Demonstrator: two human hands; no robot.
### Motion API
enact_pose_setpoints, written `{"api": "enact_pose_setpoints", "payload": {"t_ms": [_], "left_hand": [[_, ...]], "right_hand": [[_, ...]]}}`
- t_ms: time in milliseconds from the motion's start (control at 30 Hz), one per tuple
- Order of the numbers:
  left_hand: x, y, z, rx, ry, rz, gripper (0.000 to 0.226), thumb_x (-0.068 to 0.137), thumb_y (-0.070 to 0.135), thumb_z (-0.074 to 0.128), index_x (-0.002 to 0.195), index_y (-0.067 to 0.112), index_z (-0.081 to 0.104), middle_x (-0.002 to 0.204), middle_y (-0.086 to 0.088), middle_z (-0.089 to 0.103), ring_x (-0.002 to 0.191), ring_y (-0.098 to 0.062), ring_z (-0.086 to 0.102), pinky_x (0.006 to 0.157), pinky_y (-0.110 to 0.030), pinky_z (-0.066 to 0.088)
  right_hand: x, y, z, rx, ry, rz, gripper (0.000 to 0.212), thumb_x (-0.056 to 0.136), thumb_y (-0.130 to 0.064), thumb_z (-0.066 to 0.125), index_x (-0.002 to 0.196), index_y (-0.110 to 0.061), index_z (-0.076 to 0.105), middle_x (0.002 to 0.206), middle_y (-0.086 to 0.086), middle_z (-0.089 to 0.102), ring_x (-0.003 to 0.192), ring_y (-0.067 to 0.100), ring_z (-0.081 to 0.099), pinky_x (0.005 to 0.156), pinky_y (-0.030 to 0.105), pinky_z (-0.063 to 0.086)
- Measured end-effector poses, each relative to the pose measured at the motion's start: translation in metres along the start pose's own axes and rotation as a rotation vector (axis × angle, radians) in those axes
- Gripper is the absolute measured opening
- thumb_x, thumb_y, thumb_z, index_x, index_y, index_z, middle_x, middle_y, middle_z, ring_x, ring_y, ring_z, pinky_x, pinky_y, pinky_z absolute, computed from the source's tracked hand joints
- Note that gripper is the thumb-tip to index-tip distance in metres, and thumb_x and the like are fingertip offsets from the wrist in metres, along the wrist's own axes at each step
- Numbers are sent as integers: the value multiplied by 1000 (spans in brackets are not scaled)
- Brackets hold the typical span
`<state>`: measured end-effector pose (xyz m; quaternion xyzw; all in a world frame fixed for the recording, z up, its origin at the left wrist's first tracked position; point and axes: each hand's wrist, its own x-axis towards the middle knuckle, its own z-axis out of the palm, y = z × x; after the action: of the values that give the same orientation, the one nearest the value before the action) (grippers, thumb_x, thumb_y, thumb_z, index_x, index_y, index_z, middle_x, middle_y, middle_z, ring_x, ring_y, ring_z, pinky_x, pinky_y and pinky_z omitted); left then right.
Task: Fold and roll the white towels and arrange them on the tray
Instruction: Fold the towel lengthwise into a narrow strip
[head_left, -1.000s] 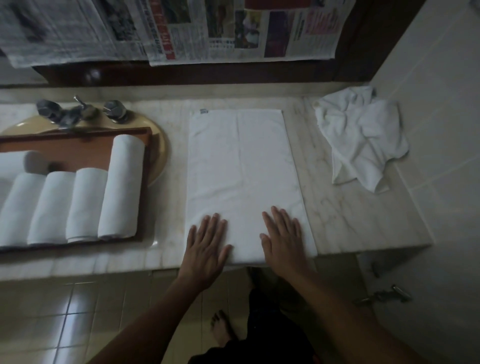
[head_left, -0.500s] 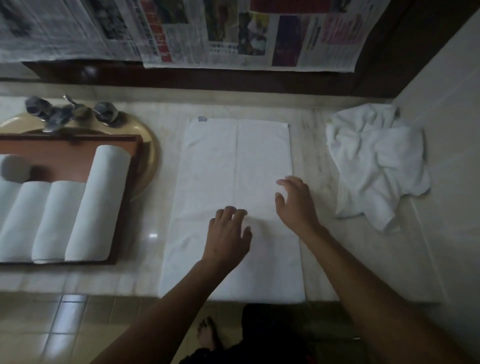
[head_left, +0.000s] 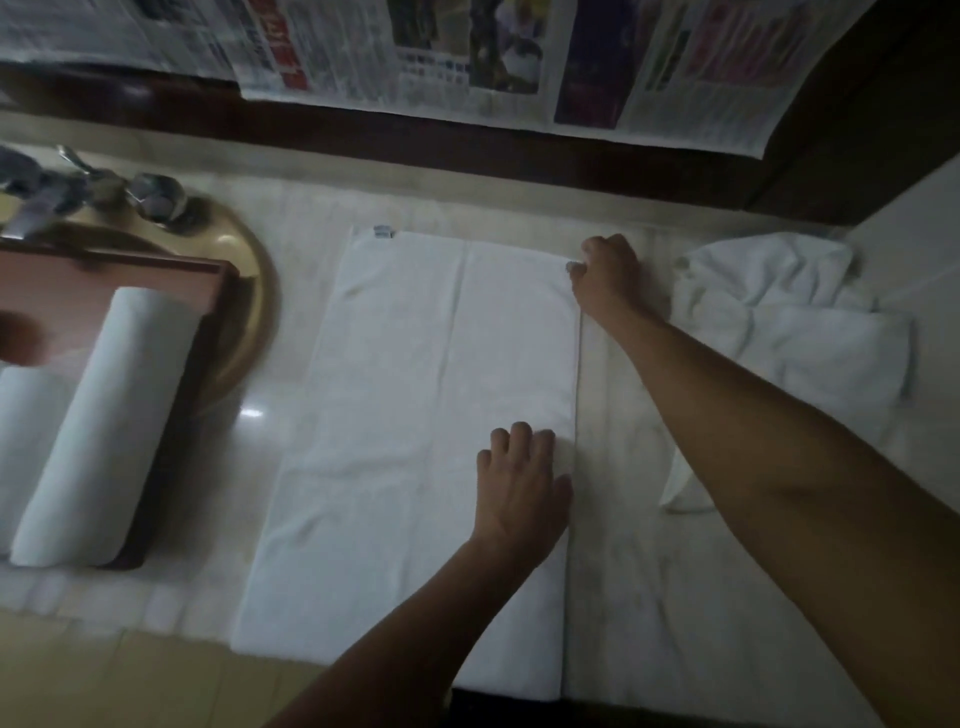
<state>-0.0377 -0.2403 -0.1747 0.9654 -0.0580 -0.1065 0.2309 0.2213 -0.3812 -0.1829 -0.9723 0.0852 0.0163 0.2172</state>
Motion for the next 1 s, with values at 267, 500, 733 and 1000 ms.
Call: {"api": "enact_pose_setpoints", "payload": {"t_ms": [267, 500, 733, 1000], "left_hand": [[12, 13, 19, 72, 62, -97, 49, 90, 59, 52, 120, 20, 56, 115, -2, 52, 101, -26, 48, 85, -43, 47], [22, 29, 19, 62, 42, -80, 25, 85, 35, 60, 100, 17, 56, 98, -2, 52, 87, -24, 46, 74, -41, 47], [23, 12, -17, -362, -20, -94, 7, 90, 18, 61, 93, 13, 63, 99, -1, 57, 93, -20, 49, 80, -32, 47], [1, -48, -110, -912, -26, -336, 20, 88, 33, 67, 83, 15, 63, 81, -2, 69, 81, -23, 67, 80, -40, 57]], "right_hand": [[31, 0, -16, 8, -177, -25, 11, 99, -25, 61, 98, -14, 64, 114, 15, 69, 111, 34, 63, 86, 31, 48], [38, 6, -43, 183, -141, 25, 10, 94, -19, 54, 98, -23, 63, 101, -1, 64, 89, 20, 60, 75, 25, 41], [29, -17, -55, 805, -319, 177, 21, 92, 0, 61, 95, -14, 75, 104, 14, 73, 94, 26, 71, 80, 36, 62], [27, -89, -40, 683, -311, -139, 21, 98, -2, 64, 115, -11, 73, 97, 5, 72, 85, 10, 69, 77, 24, 59]]}}
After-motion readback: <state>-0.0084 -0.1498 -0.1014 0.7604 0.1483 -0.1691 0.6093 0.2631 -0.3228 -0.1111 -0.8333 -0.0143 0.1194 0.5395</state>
